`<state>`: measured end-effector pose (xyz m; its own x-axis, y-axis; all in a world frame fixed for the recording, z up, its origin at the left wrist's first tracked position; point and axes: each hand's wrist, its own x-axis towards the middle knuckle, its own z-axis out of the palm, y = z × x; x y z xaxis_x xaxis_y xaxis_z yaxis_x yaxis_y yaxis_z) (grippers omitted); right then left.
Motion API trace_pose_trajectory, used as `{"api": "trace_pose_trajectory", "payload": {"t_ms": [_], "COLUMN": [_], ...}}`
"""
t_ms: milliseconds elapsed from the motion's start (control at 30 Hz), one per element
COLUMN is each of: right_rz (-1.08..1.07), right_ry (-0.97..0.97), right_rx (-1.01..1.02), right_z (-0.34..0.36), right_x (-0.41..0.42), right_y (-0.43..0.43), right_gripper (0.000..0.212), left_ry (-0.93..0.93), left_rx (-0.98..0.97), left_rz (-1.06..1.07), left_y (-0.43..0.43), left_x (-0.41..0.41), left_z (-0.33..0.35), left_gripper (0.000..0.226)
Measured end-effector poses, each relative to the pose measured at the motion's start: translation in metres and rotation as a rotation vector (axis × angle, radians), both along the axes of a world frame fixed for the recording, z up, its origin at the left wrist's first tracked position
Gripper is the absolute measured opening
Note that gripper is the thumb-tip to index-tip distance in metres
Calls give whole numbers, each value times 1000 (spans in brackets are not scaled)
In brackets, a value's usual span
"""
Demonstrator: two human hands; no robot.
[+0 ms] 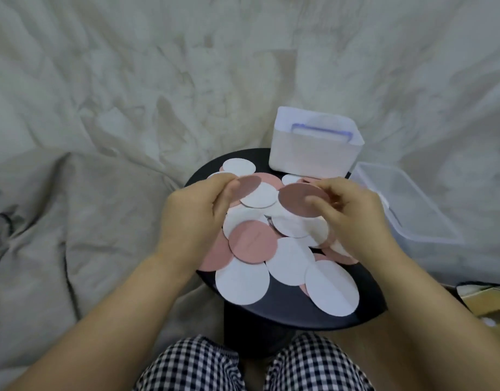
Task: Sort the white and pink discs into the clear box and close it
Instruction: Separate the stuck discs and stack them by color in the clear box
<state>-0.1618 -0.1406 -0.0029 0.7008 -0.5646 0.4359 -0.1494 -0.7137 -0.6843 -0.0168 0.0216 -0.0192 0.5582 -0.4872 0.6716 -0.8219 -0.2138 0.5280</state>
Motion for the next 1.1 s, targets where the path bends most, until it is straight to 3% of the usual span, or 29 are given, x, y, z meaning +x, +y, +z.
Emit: {"api": "trace_pose_trajectory", "payload": {"t_ms": [133,300,400,567,700,867,1000,1100], "right_rz": [65,96,67,54,69,3,-11,-41], "right_ry": [-77,-107,-92,79,381,615,587,388], "right_rx": [486,564,457,61,-104,-219,-162,-51], "right_z": [11,10,5,-4,-17,-26,-27,-24], "right_x": [-10,-5,0,-6,3,24,25,20], "right_y": [19,45,52,53,47,51,51,51], "right_gripper": [13,15,19,17,42,64,65,33], "left_ry": [503,898,923,849,838,868,870,865], "left_rx": [-135,-232,-229,-323,-387,-395,-389,-387], "left_rz": [-60,-221,-284,-109,-38,-32,-28,-21], "left_y": [3,11,18,41,59,66,66,63], "left_x": [-18,-49,-57,-34,-18,-19,-21,-22], "left_z": [7,6,6,-2,-6,-12,-13,-14], "left_gripper": [20,23,11,8,9,10,10,11]}}
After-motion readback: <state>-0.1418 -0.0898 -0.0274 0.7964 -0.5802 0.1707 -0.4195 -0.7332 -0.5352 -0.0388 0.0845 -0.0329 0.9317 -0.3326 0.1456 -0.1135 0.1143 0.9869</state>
